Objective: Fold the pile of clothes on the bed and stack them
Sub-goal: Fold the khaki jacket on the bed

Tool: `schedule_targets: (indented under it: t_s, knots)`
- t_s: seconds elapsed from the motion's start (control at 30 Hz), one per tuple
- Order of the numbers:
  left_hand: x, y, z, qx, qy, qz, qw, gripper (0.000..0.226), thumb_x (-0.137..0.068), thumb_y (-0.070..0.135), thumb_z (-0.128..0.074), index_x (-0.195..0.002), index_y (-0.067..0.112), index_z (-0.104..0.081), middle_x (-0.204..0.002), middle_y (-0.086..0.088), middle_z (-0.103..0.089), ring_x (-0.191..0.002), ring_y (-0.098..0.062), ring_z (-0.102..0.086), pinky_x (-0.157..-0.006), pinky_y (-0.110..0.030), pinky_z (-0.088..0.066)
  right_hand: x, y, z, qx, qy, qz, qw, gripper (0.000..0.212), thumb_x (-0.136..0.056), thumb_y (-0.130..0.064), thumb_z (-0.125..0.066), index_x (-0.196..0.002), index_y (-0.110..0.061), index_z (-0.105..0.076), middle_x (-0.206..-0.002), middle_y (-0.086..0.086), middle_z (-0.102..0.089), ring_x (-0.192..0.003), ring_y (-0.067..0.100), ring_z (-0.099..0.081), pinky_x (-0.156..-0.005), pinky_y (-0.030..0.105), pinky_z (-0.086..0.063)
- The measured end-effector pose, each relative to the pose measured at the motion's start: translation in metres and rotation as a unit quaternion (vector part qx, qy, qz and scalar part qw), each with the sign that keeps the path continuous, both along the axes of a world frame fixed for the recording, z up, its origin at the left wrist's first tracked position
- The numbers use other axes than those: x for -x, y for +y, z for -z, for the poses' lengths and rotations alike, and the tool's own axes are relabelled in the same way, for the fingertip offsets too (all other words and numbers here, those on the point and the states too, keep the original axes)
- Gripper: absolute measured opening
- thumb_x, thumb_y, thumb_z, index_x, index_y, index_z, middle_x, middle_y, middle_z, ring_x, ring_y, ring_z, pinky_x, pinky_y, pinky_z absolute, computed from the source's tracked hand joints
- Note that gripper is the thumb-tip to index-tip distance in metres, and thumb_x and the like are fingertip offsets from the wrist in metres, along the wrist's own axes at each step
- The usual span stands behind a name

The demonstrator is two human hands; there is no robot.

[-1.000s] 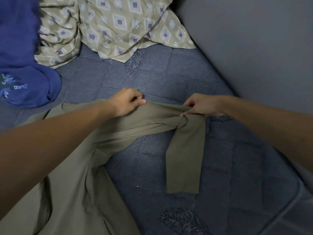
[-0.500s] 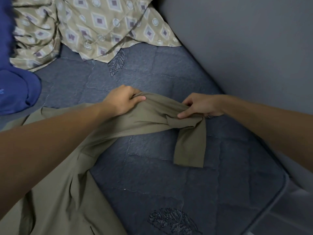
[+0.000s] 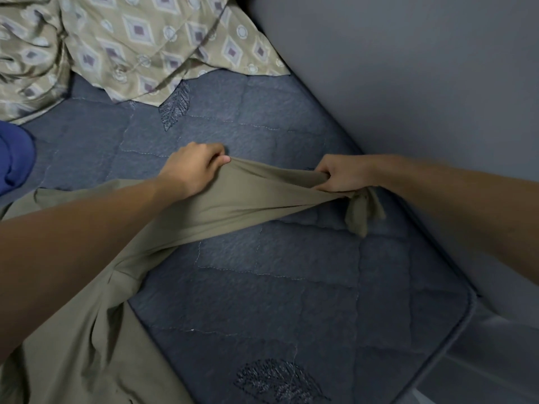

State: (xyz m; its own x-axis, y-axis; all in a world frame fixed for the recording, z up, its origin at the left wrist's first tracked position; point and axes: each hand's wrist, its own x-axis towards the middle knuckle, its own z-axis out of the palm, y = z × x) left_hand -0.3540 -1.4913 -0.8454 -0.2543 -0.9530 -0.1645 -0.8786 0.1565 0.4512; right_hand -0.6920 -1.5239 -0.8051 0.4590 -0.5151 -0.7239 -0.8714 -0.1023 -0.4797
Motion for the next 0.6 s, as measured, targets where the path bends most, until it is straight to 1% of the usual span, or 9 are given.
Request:
schedule_targets:
  t_s: [0.03, 0.1, 0.17, 0.2, 0.27, 0.3, 0.33, 0.43, 0.6]
  knots:
    - [0.0, 0.0, 0.001, 0.004, -0.005, -0.003, 1.0, 0.031, -0.109, 0.042, -0.048, -0.1, 0.015, -0.062, -0.096, -0.014, -0.07, -0.094, -0.041, -0.063, -0.072, -0.045, -0.046, 0.002, 0.0, -0.001, -0.012, 0.005, -0.015, 1.0, 0.025, -0.096, -0.044, -0.068, -0.078, -0.028, -0.075, -0.072, -0.012, -0.075, -0.061, 0.01, -0.061, -0.057, 0.019, -0.046]
    - [0.001, 0.0, 0.003, 0.011, -0.015, -0.011, 1.0, 0.031, -0.109, 0.042, -0.048, -0.101, 0.015, -0.061, -0.096, -0.016, -0.07, -0.094, -0.043, -0.064, -0.071, -0.045, -0.045, 0.004, 0.002, -0.003, -0.039, 0.012, -0.015, 0.999, 0.019, -0.102, -0.039, -0.062, -0.093, -0.024, -0.07, -0.076, 0.001, -0.078, -0.055, 0.016, -0.066, -0.052, 0.02, -0.048]
    - [0.001, 0.001, 0.003, 0.023, -0.025, -0.022, 0.999, 0.03, -0.108, 0.042, -0.048, -0.103, 0.016, -0.061, -0.097, -0.016, -0.07, -0.095, -0.043, -0.064, -0.072, -0.047, -0.047, 0.006, 0.003, -0.001, -0.009, 0.022, -0.026, 0.999, 0.017, -0.104, -0.039, -0.06, -0.095, -0.025, -0.064, -0.072, 0.003, -0.077, -0.056, 0.019, -0.071, -0.055, 0.021, -0.052]
    - [0.001, 0.002, 0.003, 0.032, -0.027, -0.026, 0.999, 0.028, -0.108, 0.042, -0.049, -0.104, 0.016, -0.06, -0.099, -0.016, -0.071, -0.096, -0.043, -0.064, -0.073, -0.047, -0.048, 0.007, 0.004, 0.001, 0.034, 0.029, -0.046, 0.998, 0.017, -0.103, -0.04, -0.061, -0.091, -0.028, -0.062, -0.07, 0.0, -0.075, -0.06, 0.02, -0.072, -0.06, 0.024, -0.052]
    - [0.0, 0.004, 0.001, 0.045, -0.021, -0.028, 0.998, 0.024, -0.108, 0.039, -0.051, -0.107, 0.017, -0.061, -0.104, -0.012, -0.071, -0.099, -0.04, -0.064, -0.075, -0.048, -0.05, 0.008, 0.005, 0.005, 0.153, 0.052, -0.097, 0.982, 0.022, -0.099, -0.044, -0.065, -0.085, -0.032, -0.053, -0.076, -0.011, -0.067, -0.077, 0.019, -0.065, -0.069, 0.033, -0.044]
    - [0.0, 0.004, 0.0, 0.05, -0.017, -0.027, 0.998, 0.022, -0.107, 0.037, -0.052, -0.108, 0.018, -0.061, -0.106, -0.009, -0.07, -0.102, -0.038, -0.064, -0.077, -0.048, -0.05, 0.007, 0.006, 0.006, 0.202, 0.054, -0.102, 0.973, 0.021, -0.097, -0.045, -0.067, -0.088, -0.034, -0.051, -0.083, -0.014, -0.063, -0.084, 0.018, -0.06, -0.071, 0.035, -0.041]
    - [-0.001, 0.006, -0.001, 0.054, -0.015, -0.025, 0.998, 0.02, -0.107, 0.037, -0.053, -0.109, 0.018, -0.06, -0.109, -0.007, -0.069, -0.106, -0.036, -0.062, -0.078, -0.048, -0.051, 0.005, 0.008, 0.006, 0.228, 0.042, -0.092, 0.968, 0.018, -0.096, -0.046, -0.068, -0.095, -0.035, -0.053, -0.091, -0.013, -0.064, -0.09, 0.018, -0.059, -0.074, 0.036, -0.041]
    - [-0.004, 0.01, -0.007, 0.064, -0.024, -0.018, 0.997, 0.025, -0.105, 0.043, -0.054, -0.114, 0.021, -0.059, -0.113, -0.004, -0.063, -0.114, -0.032, -0.057, -0.082, -0.05, -0.052, -0.001, 0.011, 0.006, 0.258, 0.006, -0.053, 0.965, 0.027, -0.096, -0.045, -0.068, -0.115, -0.031, -0.056, -0.113, -0.006, -0.068, -0.102, 0.017, -0.062, -0.084, 0.039, -0.05]
    - [-0.029, 0.023, -0.02, 0.079, -0.06, -0.012, 0.995, 0.042, -0.103, 0.053, -0.051, -0.126, 0.019, -0.059, -0.116, -0.008, -0.059, -0.112, -0.035, -0.054, -0.085, -0.051, -0.049, -0.03, 0.022, -0.001, 0.31, 0.005, -0.066, 0.948, 0.042, -0.098, -0.045, -0.064, -0.133, -0.023, -0.052, -0.126, -0.001, -0.055, -0.118, 0.021, -0.05, -0.097, 0.045, -0.047]
